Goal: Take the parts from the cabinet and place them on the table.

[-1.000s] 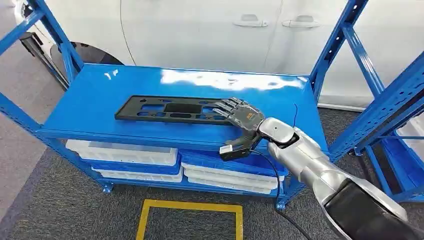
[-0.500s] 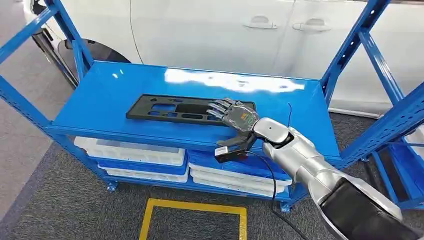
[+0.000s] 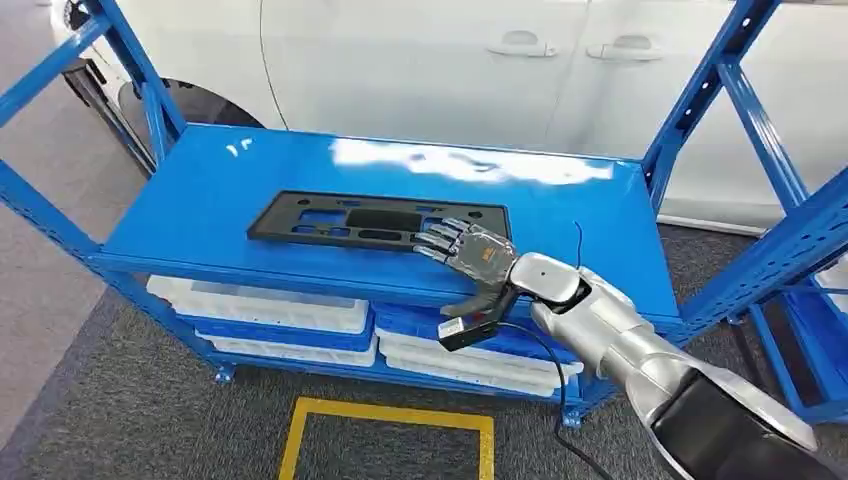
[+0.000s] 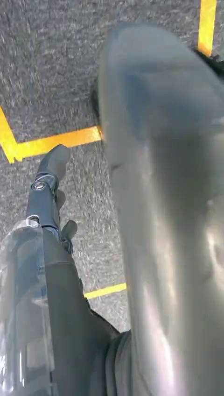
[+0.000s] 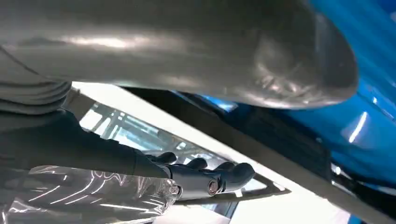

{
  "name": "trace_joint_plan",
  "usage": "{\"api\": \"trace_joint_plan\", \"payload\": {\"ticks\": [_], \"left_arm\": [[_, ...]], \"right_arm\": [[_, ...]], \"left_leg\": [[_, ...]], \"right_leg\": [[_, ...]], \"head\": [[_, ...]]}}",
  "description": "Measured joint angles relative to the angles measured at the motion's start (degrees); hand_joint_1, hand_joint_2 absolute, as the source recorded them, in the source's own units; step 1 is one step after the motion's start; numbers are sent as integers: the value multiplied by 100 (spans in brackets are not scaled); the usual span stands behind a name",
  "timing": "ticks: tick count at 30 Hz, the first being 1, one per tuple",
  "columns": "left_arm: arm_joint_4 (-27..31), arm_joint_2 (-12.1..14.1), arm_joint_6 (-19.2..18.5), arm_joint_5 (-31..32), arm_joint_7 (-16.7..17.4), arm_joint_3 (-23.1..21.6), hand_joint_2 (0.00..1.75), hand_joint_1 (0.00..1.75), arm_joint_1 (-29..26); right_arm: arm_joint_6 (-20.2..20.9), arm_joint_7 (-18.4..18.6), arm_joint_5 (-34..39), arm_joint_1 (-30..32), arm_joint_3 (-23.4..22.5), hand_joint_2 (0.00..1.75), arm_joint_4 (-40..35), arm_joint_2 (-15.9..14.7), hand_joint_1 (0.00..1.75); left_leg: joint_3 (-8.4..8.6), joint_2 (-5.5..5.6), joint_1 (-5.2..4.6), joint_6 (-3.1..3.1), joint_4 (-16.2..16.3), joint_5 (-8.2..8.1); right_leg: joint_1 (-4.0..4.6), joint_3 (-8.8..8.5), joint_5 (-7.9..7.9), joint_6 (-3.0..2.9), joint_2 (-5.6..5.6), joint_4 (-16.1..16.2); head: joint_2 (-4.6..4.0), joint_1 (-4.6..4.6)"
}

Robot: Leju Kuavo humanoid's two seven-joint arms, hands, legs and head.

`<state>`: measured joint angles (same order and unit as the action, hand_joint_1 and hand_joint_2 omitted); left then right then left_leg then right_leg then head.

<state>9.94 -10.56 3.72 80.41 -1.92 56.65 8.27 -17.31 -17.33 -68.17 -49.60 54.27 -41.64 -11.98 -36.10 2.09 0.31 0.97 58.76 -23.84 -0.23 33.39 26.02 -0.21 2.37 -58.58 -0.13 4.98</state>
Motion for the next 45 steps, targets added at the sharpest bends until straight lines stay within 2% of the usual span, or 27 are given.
{"api": "trace_joint_plan", "payload": {"ticks": [1, 4, 5, 8, 9, 10, 11, 12, 14, 15, 18, 20, 21, 24, 25, 27, 29, 30, 32, 34, 36, 39, 40, 41, 42, 44, 45], "left_arm": [[0, -7, 0, 0, 6, 0, 0, 0, -5], [0, -4, 2, 0, 9, 0, 0, 0, -11], [0, -7, 2, 0, 7, 0, 0, 0, -8], [0, -9, 2, 0, 4, 0, 0, 0, 26], [0, -7, 2, 0, 7, 0, 0, 0, 22], [0, -7, 2, 0, 7, 0, 0, 0, 13], [0, -7, 2, 2, 9, 0, 0, 0, 9], [0, -9, 4, 0, 11, 0, 0, 0, 10], [0, -13, 9, 0, 11, 0, 0, 0, 12], [0, -18, 9, 0, 11, 0, 0, 0, 11], [0, -17, 11, 0, 13, 0, 0, 0, -8], [0, -13, 11, 0, 13, 2, 0, 0, -1], [0, -13, 11, 0, 9, 0, 0, 0, -2], [0, -18, 13, 0, 11, 2, 0, 0, -2], [0, -17, 26, 0, 42, 2, 0, 0, -5], [0, -15, 39, 0, 55, 2, 0, 0, -8], [0, -15, 46, 2, 55, 2, 0, 0, -1], [0, -17, 46, 6, 54, 2, 0, 0, -1], [0, -22, 68, 22, 72, 2, 0, 0, -14], [0, -20, 81, 53, 53, 2, 0, 0, -27], [0, -22, 74, 52, 22, -2, 0, 0, -10], [0, -22, 68, 52, 20, -2, 0, 0, 17], [0, -22, 66, 52, 20, -2, 0, 0, 11], [0, -22, 61, 52, 22, -2, 0, 0, 4], [0, -22, 57, 52, 22, -2, 0, 0, 3], [0, -26, 48, 55, 22, -6, 0, 0, 5], [0, -31, 46, 57, 22, -7, 0, 0, 0]], "right_arm": [[0, 0, 0, 2, 13, 0, -24, 0, 0], [0, -26, 9, 11, 44, 0, -70, 0, 0], [2, -35, 18, 17, 48, 0, -85, 0, 0], [9, -68, 35, 71, 83, 0, -122, 28, 0], [9, -70, 35, 119, 105, 0, -127, 33, 0], [9, -70, 35, 172, 137, 0, -131, 33, 0], [7, -72, 35, 213, 148, 0, -138, 33, 0], [7, -72, 35, 227, 160, 0, -153, 33, 0], [9, -72, 37, 205, 170, 0, -197, 33, 0], [9, -74, 44, 192, 173, 0, -203, 33, 0], [11, -92, 52, 172, 188, 0, -238, 39, 0], [11, -101, 87, 166, 203, 0, -245, 37, 0], [9, -105, 122, 150, 218, 0, -249, -3, 0], [9, -105, 164, 141, 243, 0, -267, -81, 0], [9, -105, 179, 147, 254, 0, -267, -112, 0], [7, -101, 216, 146, 275, 0, -267, -138, 0], [7, -79, 249, 130, 282, 0, -282, -140, 0], [7, -57, 262, 113, 282, 0, -295, -140, 0], [7, -31, 284, 73, 282, 0, -304, -140, 0], [9, -13, 306, 61, 282, 0, -317, -140, 0], [4, 0, 313, 64, 282, 0, -317, -138, 0], [2, 17, 317, 89, 282, 0, -312, -85, 0], [2, 18, 317, 112, 282, 0, -312, -81, 0], [2, 17, 317, 133, 282, 0, -310, -81, 0], [2, 18, 317, 139, 282, 0, -310, -81, 0], [2, 20, 317, 122, 282, 0, -312, -81, 0], [2, 22, 315, 115, 282, 0, -312, -76, 0]], "left_leg": [[2, -7, 12, -90, -14, 28], [16, -8, -19, -217, -62, 61], [47, 3, 0, -249, -84, 83], [48, 7, -14, -311, -94, 85], [47, 14, -24, -323, -90, 81], [49, 32, -31, -325, -85, 80], [52, 45, -35, -325, -79, 79], [54, 63, -40, -320, -67, 75], [74, 65, -52, -302, -47, 56], [58, 56, -80, -284, -47, 49], [22, 31, -74, -204, -56, 57], [15, 30, -88, -157, -18, 32], [-43, -17, -81, -98, 160, -112], [-654, -82, -40, 4, 1456, -779], [-779, -84, -29, 23, 1704, -828], [-638, -91, -2, 45, 1383, -548], [-102, -72, 34, 62, 340, -48], [31, 6, 57, 56, 6, -34], [45, 2, -5, -113, -22, -65], [77, 3, -28, -186, -30, -17], [133, 17, 8, -249, -91, 13], [148, 18, -3, -307, -87, -21], [155, 22, -11, -320, -82, -34], [170, 34, -17, -324, -77, -51], [196, 47, -21, -324, -69, -76], [273, 53, -32, -304, -50, -137], [291, 54, -32, -291, -57, -164]], "right_leg": [[-13, 1, -7, 30, -21, 6], [-39, -9, -2, 148, -8, 31], [-66, 11, 69, 153, -20, -37], [-70, 526, 692, 150, -146, -1215], [-70, 723, 823, 152, -156, -1642], [-70, 815, 816, 146, -156, -1824], [-69, 769, 684, 133, -156, -1714], [-67, 600, 431, 107, -155, -1331], [-46, 97, -67, 16, -109, -281], [8, -13, 14, -8, -14, -130], [41, -10, 38, -5, -38, -5], [-39, -49, -20, -53, -29, 87], [-30, -72, -27, -86, 7, 108], [-16, -70, -21, -114, 37, 106], [-16, -68, -21, -113, 49, 104], [-22, -76, -12, -99, 48, 100], [-36, -103, 27, -45, 42, 73], [-31, -101, 78, -11, 41, 60], [-6, -115, 96, 77, -2, 53], [-32, -130, 73, 128, 0, 63], [-65, -59, 225, 155, -45, -105], [-74, 591, 742, 172, -146, -1399], [-74, 811, 792, 173, -153, -1756], [-74, 902, 684, 164, -153, -1806], [-71, 834, 453, 143, -152, -1565], [-51, 456, -139, 67, -133, -627], [-18, 316, -293, 9, -38, -219]], "head": [[0, -2], [0, -2], [0, -2], [0, -2], [0, -2], [0, -2], [0, -2], [0, -2], [0, -2], [0, -2], [0, -2], [0, -2], [0, 0], [0, 0], [0, 0], [0, 0], [0, -2], [0, -2], [0, 0], [0, -2], [0, -2], [0, -2], [0, -2], [0, -2], [0, -2], [0, -2], [0, -2]]}}
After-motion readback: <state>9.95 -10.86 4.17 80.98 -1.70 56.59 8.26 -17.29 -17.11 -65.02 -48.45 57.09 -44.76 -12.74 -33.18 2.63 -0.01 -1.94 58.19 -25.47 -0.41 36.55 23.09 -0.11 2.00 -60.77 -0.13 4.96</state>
